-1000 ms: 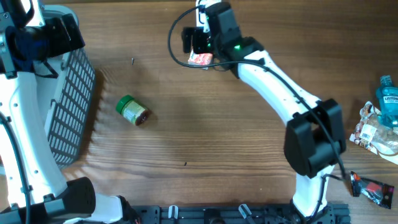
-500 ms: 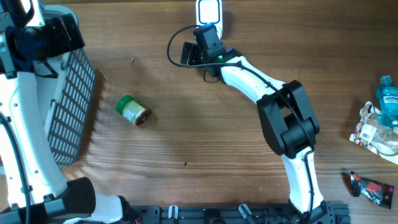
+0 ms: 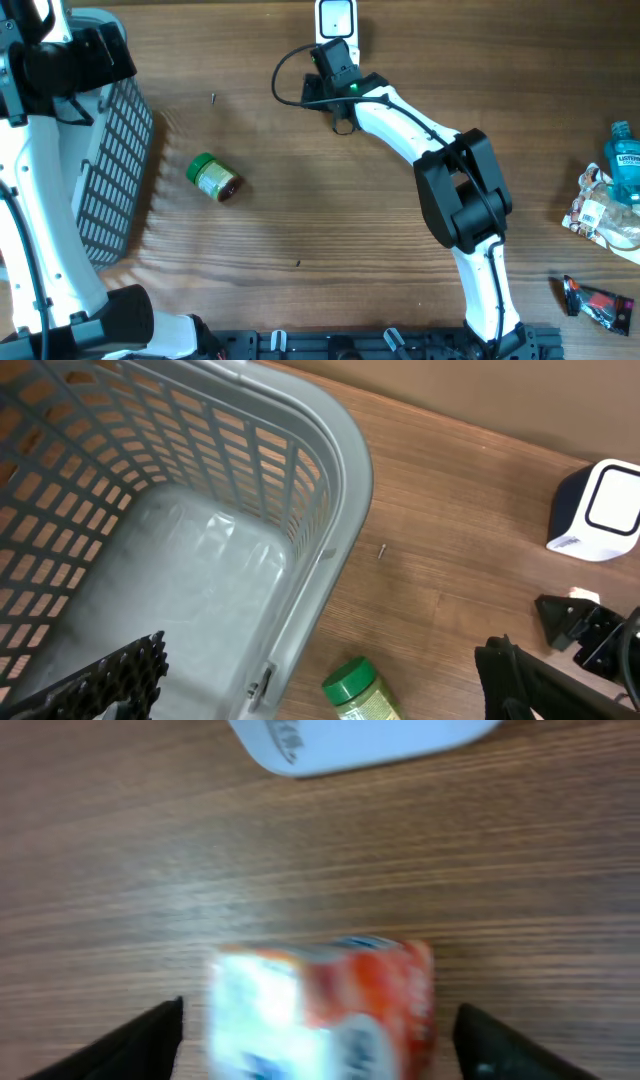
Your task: Scan the item barcode
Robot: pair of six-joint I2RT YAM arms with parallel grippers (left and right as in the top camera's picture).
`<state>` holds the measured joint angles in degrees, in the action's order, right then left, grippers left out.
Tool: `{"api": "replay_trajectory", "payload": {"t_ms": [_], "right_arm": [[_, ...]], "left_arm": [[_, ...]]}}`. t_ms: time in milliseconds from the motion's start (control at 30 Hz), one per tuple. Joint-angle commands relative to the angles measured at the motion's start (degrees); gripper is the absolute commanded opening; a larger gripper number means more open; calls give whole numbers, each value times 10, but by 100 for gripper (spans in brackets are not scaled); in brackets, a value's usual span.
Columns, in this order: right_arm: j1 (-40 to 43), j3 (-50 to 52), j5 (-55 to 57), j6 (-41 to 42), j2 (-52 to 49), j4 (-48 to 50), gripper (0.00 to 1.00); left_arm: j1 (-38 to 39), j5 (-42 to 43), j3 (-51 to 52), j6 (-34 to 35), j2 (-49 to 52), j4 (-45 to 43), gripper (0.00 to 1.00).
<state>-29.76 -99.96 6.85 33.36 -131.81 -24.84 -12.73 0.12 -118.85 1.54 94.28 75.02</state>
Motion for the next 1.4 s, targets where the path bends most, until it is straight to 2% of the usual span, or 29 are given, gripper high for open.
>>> {"api": "replay_trajectory", "payload": {"t_ms": [0,67,233,333,367,533,700,833,933,1033,1200,1367], "right_arm": [[2,-11,46,-19,1,-14,74],[2,-11,62,-23,1,-21,67],[2,-11,73,-36,1,-14,39],[2,-11,73,-44,3,-8,34],[2,-11,73,-51,7,-10,29],[3,-11,96,-79,65,-42,29],[33,-11,132,-79,184,-164,28],[94,-11,198,-78,244,-292,27],[186,-5,234,-78,252,-381,25],[281,33,231,-77,251,-378,25],[412,104,231,-80,251,-294,28],[518,212,183,-94,251,-143,36]], "left_arm": [[-2,3,-6,-9,0,-2,100],[-2,3,-6,-9,0,-2,100],[-2,3,-6,-9,0,-2,100],[-2,3,-6,-9,0,-2,100],[-2,3,-6,-9,0,-2,100],[-2,3,-6,-9,0,-2,100],[-2,3,-6,-9,0,-2,100],[-2,3,-6,-9,0,-2,100],[-2,3,-6,-9,0,-2,100],[-2,3,-6,-9,0,-2,100],[-2,3,-6,-9,0,-2,100],[-2,3,-6,-9,0,-2,100]]}}
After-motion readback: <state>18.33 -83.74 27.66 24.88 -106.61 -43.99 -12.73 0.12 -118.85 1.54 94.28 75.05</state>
